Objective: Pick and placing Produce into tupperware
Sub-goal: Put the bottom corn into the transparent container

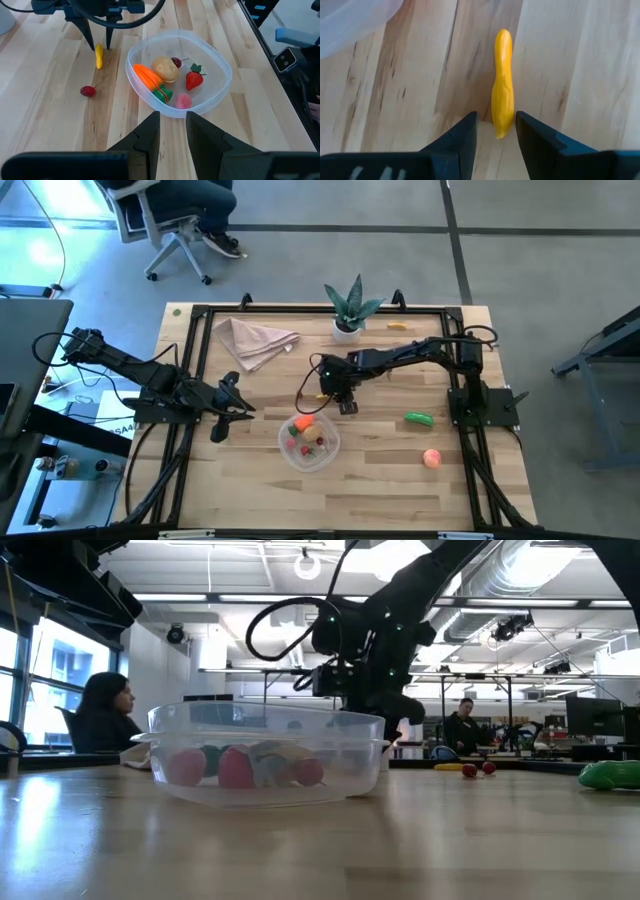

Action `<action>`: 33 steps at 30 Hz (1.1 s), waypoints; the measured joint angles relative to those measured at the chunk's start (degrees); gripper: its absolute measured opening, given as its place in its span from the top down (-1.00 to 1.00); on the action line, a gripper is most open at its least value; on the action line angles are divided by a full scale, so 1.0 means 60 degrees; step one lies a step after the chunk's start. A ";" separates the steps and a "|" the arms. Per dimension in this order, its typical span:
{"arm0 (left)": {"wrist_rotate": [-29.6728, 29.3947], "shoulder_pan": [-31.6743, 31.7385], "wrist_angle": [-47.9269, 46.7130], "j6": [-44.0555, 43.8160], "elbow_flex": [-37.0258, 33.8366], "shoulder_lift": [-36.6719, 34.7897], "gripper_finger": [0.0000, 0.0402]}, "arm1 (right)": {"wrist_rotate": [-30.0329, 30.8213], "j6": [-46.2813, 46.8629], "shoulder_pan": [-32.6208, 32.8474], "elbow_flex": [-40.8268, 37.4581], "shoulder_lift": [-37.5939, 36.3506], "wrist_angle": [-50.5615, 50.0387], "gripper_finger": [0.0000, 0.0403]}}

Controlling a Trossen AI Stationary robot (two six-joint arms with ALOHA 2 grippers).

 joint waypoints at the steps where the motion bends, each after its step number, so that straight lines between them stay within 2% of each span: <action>1: 0.0000 0.0000 0.0000 0.0000 0.0000 0.0000 0.59 | -0.0005 -0.0003 0.0000 0.0000 0.0000 0.0002 0.36; 14: 0.0000 0.0000 0.0000 0.0000 0.0000 -0.0003 0.59 | 0.0017 -0.0030 0.0000 0.0062 -0.0007 0.0230 0.37; 25: 0.0000 0.0000 0.0000 0.0000 0.0000 -0.0003 0.59 | 0.0021 -0.0046 0.0000 0.0062 -0.0007 0.0235 0.56; 33: -0.0001 0.0000 0.0000 0.0000 -0.0001 -0.0003 0.59 | 0.0168 -0.0013 0.0000 0.0062 -0.0007 0.0231 0.59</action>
